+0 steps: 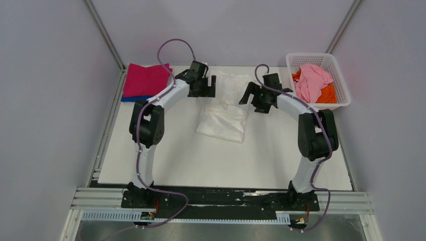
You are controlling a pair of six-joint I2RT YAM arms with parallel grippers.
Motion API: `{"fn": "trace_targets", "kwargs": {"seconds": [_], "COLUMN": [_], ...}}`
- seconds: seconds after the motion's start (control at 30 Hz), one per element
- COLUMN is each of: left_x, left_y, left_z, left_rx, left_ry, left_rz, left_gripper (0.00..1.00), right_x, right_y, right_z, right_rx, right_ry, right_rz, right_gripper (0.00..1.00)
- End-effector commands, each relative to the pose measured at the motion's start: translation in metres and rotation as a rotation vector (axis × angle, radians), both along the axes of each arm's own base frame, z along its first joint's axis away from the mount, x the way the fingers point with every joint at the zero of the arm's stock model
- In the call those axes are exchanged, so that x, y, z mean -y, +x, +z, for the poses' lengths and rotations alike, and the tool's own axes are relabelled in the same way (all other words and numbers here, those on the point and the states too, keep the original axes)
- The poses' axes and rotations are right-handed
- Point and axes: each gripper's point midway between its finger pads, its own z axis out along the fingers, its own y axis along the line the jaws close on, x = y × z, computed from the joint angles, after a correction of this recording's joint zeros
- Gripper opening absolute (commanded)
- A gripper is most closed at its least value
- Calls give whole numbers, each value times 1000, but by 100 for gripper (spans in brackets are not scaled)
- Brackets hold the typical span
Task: Fold and stack the t-shirts
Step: Fold the folded rectangular tshirt in 1/3 of the way
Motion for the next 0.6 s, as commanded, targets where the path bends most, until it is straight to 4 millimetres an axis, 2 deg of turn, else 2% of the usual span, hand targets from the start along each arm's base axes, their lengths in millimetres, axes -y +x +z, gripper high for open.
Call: {"fn": "trace_targets", "kwargs": {"seconds": [0.0,0.03,0.07,0.1,0.13,0.17,0.27,0.37,0.43,0.47,0.5,0.53,0.57], "left_x": [-13,-17,-18,-23,-22,-26,-26,-27,-37,-44,-48,-53,-54], "left_y": [4,-6,-10,-23,-29,-44,-80,-104,-119,-130,-134,-143,-146], "left_z": [54,46,62,49,66,51,53,49,46,33,36,25,29], "left_rx": [101,79,106,73,102,67,57,38,23,-10,-4,-27,-15], "left_ry": [-41,-34,-62,-54,-93,-92,-192,-252,-248,-227,-228,-215,-226], "left_rz": [67,70,78,80,80,77,64,62,104,122,139,149,154], "left_gripper": [100,100,100,100,100,100,100,100,100,100,100,100,100], "right_x": [-5,-8,-13,-21,-29,-41,-74,-106,-122,-128,-133,-137,-140], "right_y": [0,-8,-16,-26,-35,-44,-60,-64,-63,-60,-56,-52,-49], "right_z": [46,48,51,52,54,57,55,47,38,32,26,21,14], "right_rx": [163,173,184,197,212,234,274,299,300,297,296,296,291], "right_ry": [20,29,39,52,73,98,125,103,85,67,54,42,27], "right_rz": [47,73,106,151,197,245,346,405,440,442,447,446,445], "right_gripper": [100,100,100,100,100,100,100,100,100,100,100,100,100]}}
